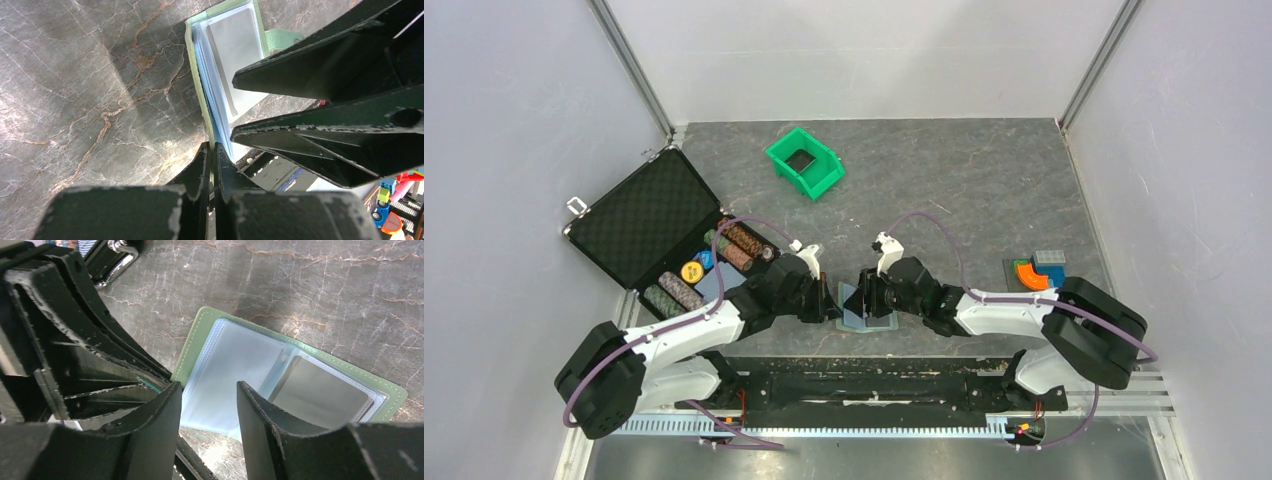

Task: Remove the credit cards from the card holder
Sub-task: Open the card holder at the center of the board.

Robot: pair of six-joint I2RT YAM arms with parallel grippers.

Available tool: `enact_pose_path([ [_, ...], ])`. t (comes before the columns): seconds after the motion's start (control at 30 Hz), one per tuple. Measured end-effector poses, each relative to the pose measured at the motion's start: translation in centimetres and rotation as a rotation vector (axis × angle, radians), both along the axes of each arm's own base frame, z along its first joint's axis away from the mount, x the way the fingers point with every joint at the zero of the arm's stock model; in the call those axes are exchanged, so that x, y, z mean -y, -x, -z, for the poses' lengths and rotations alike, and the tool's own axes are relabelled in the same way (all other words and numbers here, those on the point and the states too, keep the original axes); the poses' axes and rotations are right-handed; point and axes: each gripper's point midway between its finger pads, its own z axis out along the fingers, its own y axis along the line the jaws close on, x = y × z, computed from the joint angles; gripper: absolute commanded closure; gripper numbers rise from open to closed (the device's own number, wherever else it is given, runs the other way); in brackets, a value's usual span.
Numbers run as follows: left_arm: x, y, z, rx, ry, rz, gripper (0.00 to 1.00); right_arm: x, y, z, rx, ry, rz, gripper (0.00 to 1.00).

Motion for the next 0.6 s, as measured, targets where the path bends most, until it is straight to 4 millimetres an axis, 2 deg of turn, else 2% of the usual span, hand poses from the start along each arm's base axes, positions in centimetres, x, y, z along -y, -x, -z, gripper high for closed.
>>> enact_pose_path([
  [0.23, 0.0, 0.0, 0.0, 0.000, 0.000, 0.000, 0.98, 0.1, 0.1, 1.3, -0.021, 0.028, -0.001, 0.55],
  [0.6, -0.1, 0.1, 0.2, -0.001, -0.003, -0.001, 0.98, 0.5, -0.4, 2.1, -0.020, 0.081, 0.016, 0.58],
])
